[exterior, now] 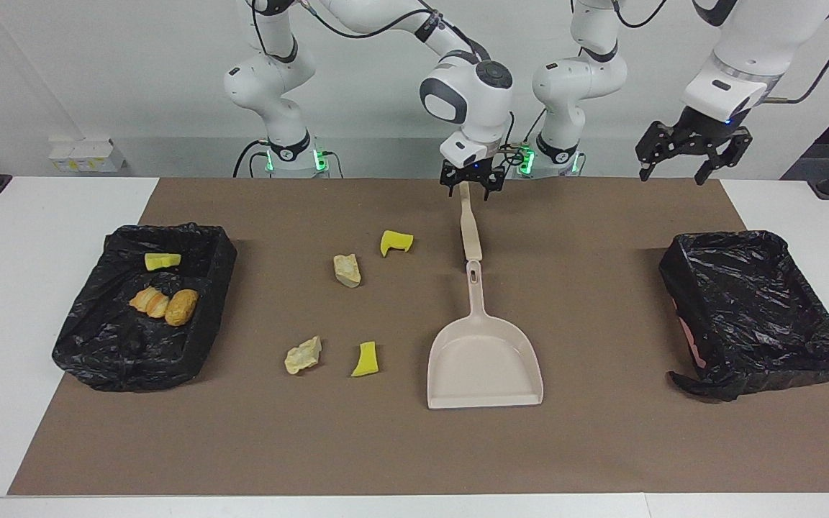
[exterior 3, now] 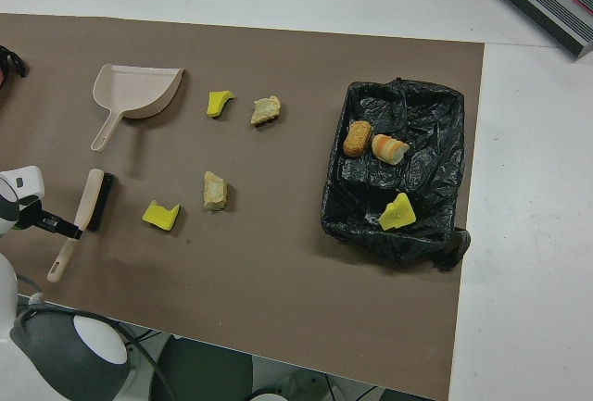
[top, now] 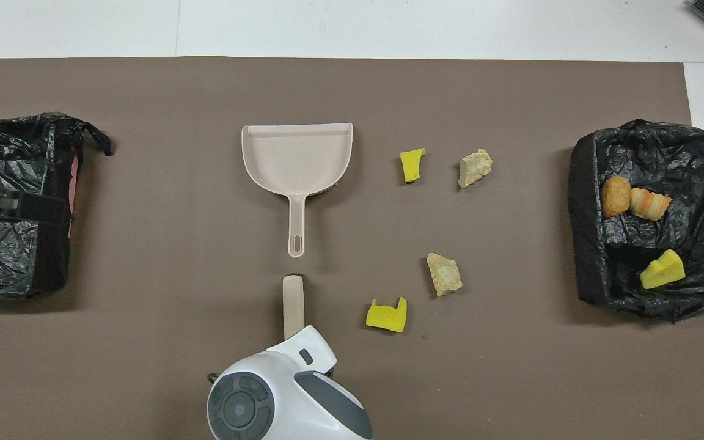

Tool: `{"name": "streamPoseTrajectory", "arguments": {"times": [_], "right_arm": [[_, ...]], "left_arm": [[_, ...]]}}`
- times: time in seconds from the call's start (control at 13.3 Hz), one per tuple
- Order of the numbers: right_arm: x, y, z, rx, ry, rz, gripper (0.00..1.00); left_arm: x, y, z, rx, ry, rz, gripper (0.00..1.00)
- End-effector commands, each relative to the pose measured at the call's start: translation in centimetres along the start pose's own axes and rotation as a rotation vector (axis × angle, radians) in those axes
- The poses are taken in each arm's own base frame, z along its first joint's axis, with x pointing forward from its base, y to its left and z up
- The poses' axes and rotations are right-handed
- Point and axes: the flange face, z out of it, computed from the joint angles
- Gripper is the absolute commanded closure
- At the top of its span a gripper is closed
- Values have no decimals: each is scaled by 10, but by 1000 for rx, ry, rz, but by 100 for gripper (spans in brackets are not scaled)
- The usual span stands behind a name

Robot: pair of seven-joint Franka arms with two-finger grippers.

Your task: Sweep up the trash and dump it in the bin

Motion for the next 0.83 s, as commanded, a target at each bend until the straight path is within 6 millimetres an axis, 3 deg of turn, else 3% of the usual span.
{"name": "streamPoseTrajectory", "arguments": {"times": [0.0,0.08,0.15,0.3,0.38,0.45,0.53,0.68,0.75], "right_arm": [[-2,0,19,19,-22,7,18],[-20,-8,26,25,-20,-25,20],[-23,-8,29,22,-22,-34,21],[-31,-5,29,12,-23,-51,23],[-31,-3,31,5,-26,-55,30],[-32,-2,32,0,-27,-72,40],[-33,0,31,-9,-30,-77,60],[-32,0,26,-9,-29,-69,91],[-29,4,13,2,-18,-66,100]], "left_arm": [[34,41,50,-23,53,57,0],[42,55,61,-34,79,79,0],[47,63,72,-42,83,85,0],[60,113,109,-74,67,92,0],[63,131,123,-87,68,75,0],[63,155,137,-93,53,90,0],[61,181,157,-95,23,119,0],[60,203,173,-110,31,69,0],[51,222,186,-108,-2,92,0]]}}
